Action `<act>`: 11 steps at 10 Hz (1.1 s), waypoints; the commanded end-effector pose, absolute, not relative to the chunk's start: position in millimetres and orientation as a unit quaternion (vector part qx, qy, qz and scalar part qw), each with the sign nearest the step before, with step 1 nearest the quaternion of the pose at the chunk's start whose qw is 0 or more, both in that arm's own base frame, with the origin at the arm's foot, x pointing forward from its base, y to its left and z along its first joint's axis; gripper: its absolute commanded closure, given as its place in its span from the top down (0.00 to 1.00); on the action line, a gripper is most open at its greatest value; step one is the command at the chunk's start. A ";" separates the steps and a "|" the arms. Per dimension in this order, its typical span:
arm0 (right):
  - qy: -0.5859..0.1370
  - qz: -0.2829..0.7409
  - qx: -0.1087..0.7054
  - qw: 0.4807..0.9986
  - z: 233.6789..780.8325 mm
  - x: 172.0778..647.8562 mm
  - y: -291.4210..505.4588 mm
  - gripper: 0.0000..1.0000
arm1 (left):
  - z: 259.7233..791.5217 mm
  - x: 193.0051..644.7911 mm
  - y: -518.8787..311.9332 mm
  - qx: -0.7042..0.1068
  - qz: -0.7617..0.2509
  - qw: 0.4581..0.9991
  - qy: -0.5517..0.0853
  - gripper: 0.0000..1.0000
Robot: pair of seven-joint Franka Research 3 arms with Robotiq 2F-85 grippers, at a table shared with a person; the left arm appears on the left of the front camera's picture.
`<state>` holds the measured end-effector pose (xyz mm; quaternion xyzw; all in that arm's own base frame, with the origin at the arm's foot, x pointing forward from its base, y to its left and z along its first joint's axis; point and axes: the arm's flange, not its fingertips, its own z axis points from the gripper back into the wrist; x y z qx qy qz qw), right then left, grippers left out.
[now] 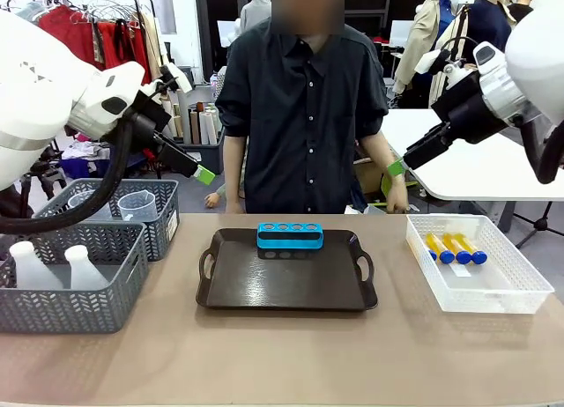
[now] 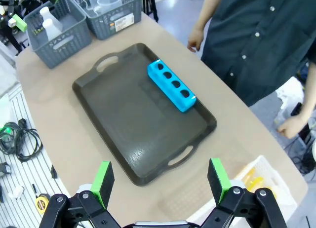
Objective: Prepare the laboratory tools.
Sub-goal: Pick up one Large Measuring Cup and place it on the Handle tray.
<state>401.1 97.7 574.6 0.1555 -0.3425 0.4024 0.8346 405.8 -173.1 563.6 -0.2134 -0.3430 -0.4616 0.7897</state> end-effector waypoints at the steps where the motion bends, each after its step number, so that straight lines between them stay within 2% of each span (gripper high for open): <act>1: -0.344 0.400 0.166 0.833 576.7 401.1 96.7 1.00 | 563.5 406.3 -172.0 -0.219 -0.459 0.788 -0.348 1.00; 11: -0.344 0.400 0.166 0.833 576.7 401.1 96.7 1.00 | 563.5 406.3 -172.0 -0.219 -0.459 0.788 -0.348 1.00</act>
